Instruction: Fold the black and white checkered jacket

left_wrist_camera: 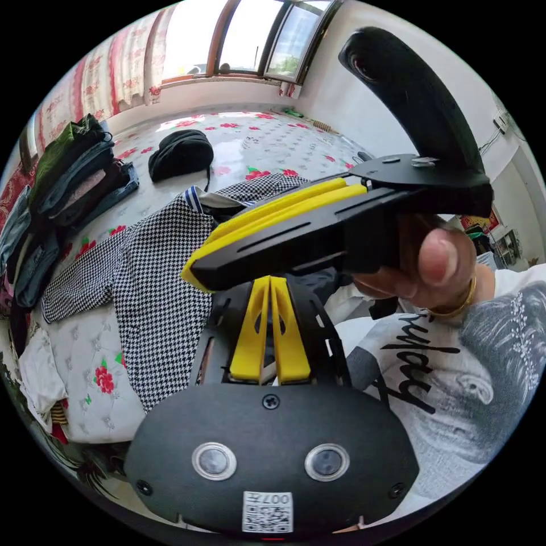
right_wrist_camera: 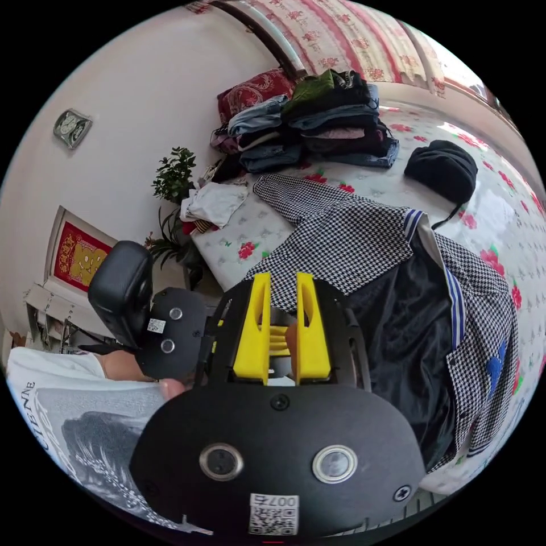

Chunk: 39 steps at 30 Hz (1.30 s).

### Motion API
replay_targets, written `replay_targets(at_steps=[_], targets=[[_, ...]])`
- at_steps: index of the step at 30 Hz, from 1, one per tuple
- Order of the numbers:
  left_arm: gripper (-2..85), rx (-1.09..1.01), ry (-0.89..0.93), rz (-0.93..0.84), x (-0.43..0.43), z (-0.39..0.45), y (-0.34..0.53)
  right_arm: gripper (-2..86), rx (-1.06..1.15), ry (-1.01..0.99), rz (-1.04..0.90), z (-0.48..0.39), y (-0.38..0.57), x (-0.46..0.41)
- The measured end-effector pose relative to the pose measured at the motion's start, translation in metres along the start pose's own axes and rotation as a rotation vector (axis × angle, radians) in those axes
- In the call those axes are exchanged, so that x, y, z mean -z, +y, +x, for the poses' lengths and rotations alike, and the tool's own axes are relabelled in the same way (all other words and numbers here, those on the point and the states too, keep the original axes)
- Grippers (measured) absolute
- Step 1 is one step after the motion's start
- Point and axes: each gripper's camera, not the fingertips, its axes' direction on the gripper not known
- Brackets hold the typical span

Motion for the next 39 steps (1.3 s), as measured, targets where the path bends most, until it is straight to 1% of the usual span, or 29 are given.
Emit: replay_targets(at_steps=[4, 5, 9, 14, 19, 26, 30, 32, 35, 36, 39], targets=[[-0.9, -0.009, 0.019, -0.012, -0.009, 0.013, -0.001, 1.9, 0.040, -0.149, 0.077, -0.012, 0.006, 0.012], [-0.9, -0.008, 0.026, -0.007, -0.009, 0.014, -0.001, 1.8, 0.010, -0.184, 0.087, -0.008, 0.007, 0.013], [-0.9, -0.003, 0.023, -0.007, -0.020, 0.019, -0.005, 1.6, -0.043, -0.213, 0.116, -0.001, 0.010, 0.019], [-0.9, 0.021, 0.023, -0.015, -0.035, 0.020, -0.012, 0.3, -0.095, -0.068, 0.124, -0.007, 0.008, 0.019], [-0.9, 0.037, 0.014, -0.027, -0.052, 0.018, -0.018, -0.1, -0.128, -0.073, 0.110, 0.001, 0.004, 0.014], [-0.9, 0.065, -0.006, -0.030, -0.070, 0.015, -0.028, -0.1, -0.153, 0.004, 0.136, 0.007, -0.002, 0.007], [-0.9, 0.065, 0.001, -0.053, -0.091, 0.010, -0.036, 0.4, -0.166, 0.009, 0.130, 0.019, -0.007, -0.001], [-1.0, 0.060, -0.066, -0.069, -0.100, 0.009, -0.040, 1.3, -0.108, 0.018, 0.150, 0.032, -0.005, -0.004], [-0.9, 0.153, -0.107, -0.086, -0.110, -0.017, -0.033, 1.8, -0.059, 0.020, 0.166, 0.062, 0.008, 0.000], [-0.9, 0.211, -0.122, -0.101, -0.114, -0.038, -0.024, 1.7, -0.066, 0.039, 0.163, 0.071, 0.012, 0.000], [-0.9, 0.368, -0.164, -0.140, -0.124, -0.094, 0.010, 1.2, -0.130, 0.192, 0.106, 0.121, 0.036, -0.013]])
